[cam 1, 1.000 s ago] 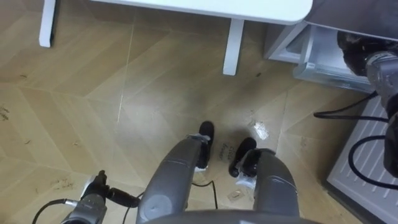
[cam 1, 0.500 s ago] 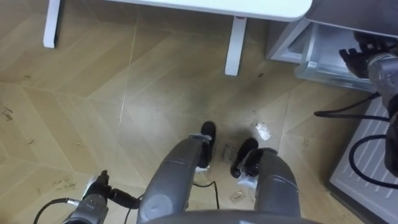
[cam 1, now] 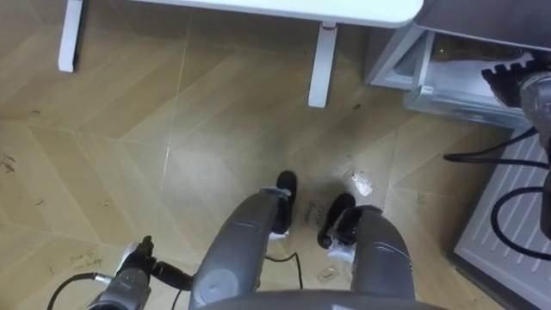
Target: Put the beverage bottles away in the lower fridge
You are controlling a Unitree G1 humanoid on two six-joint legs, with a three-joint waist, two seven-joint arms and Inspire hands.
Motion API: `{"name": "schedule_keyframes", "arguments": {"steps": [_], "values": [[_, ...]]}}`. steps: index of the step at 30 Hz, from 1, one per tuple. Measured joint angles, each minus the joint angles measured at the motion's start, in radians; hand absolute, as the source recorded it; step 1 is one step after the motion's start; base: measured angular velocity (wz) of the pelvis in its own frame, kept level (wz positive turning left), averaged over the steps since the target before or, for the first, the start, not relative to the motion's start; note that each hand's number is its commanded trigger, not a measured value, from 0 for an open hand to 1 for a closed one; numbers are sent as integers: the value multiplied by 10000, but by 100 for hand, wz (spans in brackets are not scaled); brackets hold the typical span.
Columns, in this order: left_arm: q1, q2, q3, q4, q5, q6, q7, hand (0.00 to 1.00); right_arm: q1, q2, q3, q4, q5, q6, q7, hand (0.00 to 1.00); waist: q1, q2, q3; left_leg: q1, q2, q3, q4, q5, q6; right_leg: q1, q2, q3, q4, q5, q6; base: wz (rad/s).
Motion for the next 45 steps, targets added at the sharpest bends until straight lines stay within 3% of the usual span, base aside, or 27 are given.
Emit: {"name": "schedule_keyframes", "arguments": {"steps": [9,15,20,21,25,27,31,33,34,37,40,45], "values": [[-167,15,716,42,77,2,-12,0,77,40,-3,891,-87,585,118,0,8,7,-4,1009,44,-1,-369,0,0,1070,127,-44,-512,89,85,-1],[-148,39,1293,98,15,13,-8,0,795,73,-2,957,-476,892,366,0,-63,-2,-20,2153,167,1,-1008,2,0,2297,423,-87,-1432,315,185,-5],[-104,63,1895,70,102,80,1,0,1793,91,0,449,-688,1110,542,0,-119,-186,-188,3111,201,62,-1585,6,3,3281,588,-74,-2231,516,301,-9],[-104,58,2017,87,207,82,1,0,2014,130,0,449,-768,1113,584,0,-157,-225,-239,3395,199,64,-1711,6,3,3619,634,-81,-2463,556,342,0],[379,72,2462,47,207,181,86,0,3111,346,-74,-69,-815,1039,1384,0,-636,-470,-575,4766,195,102,-2415,5,2,5131,849,-69,-3549,759,505,-5],[502,70,2423,45,227,220,80,0,3516,356,-78,-492,-810,912,1575,0,-754,-552,-629,5335,227,119,-2724,1,-3,5767,996,-25,-4076,914,553,-9],[763,48,2416,32,205,300,80,0,4542,717,-34,-1484,-856,539,1971,0,-763,-640,-660,6247,366,200,-3023,-132,-62,6832,1358,128,-4980,1236,576,-13],[926,45,2418,-52,232,382,104,0,5115,845,-6,-1978,-1150,470,2039,0,-735,-584,-653,6506,385,229,-3124,-199,-77,7039,1371,208,-5118,1239,590,-10],[1129,36,2441,-233,304,485,124,0,5484,1015,-17,-2330,-1349,395,2095,0,-702,-582,-678,6579,388,231,-3159,-221,-95,7096,1366,234,-5120,1236,588,-11],[1634,-137,2544,-527,479,623,123,0,6276,1496,-13,-2704,-1512,358,2384,0,-728,-459,-651,6883,380,244,-3278,-233,-114,7408,1375,200,-5288,1246,587,-2],[1950,-411,2844,-669,474,663,116,0,6560,1664,-8,-2613,-1541,399,2490,0,-765,-272,-631,7013,342,244,-3393,-230,-111,7490,1351,198,-5295,1232,605,0],[2248,-457,2910,-671,450,660,122,0,7024,1927,-13,-2622,-1566,310,2759,0,-919,-280,-603,7275,319,190,-3517,-235,-124,7858,1358,105,-5477,1216,627,6]]}}
